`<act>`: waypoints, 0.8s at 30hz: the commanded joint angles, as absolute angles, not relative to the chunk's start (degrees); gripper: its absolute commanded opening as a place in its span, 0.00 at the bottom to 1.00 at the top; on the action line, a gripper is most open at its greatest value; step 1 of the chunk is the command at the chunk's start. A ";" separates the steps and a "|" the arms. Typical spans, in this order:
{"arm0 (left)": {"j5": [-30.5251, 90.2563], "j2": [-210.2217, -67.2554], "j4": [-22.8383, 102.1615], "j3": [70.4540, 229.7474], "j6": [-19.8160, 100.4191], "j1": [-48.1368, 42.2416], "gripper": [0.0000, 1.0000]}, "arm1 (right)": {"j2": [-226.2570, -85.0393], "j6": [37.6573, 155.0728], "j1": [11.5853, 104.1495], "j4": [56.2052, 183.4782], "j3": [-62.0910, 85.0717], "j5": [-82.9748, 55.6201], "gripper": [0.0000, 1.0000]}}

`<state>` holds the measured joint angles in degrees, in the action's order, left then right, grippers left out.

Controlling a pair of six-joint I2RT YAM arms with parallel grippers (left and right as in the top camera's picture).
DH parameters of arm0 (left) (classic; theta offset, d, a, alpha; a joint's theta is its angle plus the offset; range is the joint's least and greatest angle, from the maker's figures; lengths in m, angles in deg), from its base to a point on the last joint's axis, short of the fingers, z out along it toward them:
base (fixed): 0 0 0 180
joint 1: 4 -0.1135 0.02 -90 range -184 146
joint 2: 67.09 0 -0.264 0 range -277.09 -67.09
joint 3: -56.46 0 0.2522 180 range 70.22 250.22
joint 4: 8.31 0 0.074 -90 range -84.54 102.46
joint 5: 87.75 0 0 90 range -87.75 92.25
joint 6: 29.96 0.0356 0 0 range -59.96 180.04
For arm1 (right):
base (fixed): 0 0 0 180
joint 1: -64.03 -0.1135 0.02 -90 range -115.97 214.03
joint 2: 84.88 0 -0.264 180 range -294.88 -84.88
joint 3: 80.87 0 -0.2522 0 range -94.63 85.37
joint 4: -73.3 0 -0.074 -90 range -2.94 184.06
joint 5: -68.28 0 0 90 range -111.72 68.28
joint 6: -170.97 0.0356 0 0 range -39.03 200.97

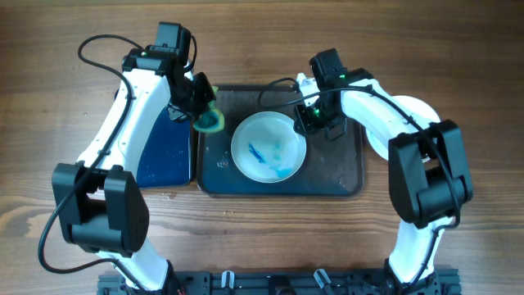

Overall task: Clean dirty plates on tray and stack at the side
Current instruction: 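Scrub the held plate with the sponge in the left gripper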

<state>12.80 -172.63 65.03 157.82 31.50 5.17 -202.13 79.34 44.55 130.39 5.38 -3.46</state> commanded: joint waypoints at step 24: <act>13.10 -176.17 45.44 143.48 29.62 16.95 0.04 | -206.19 115.45 42.32 129.23 5.62 3.75 0.04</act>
<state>12.82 -173.15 46.08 144.16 30.37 16.01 -204.79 115.25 42.69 129.58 5.38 3.14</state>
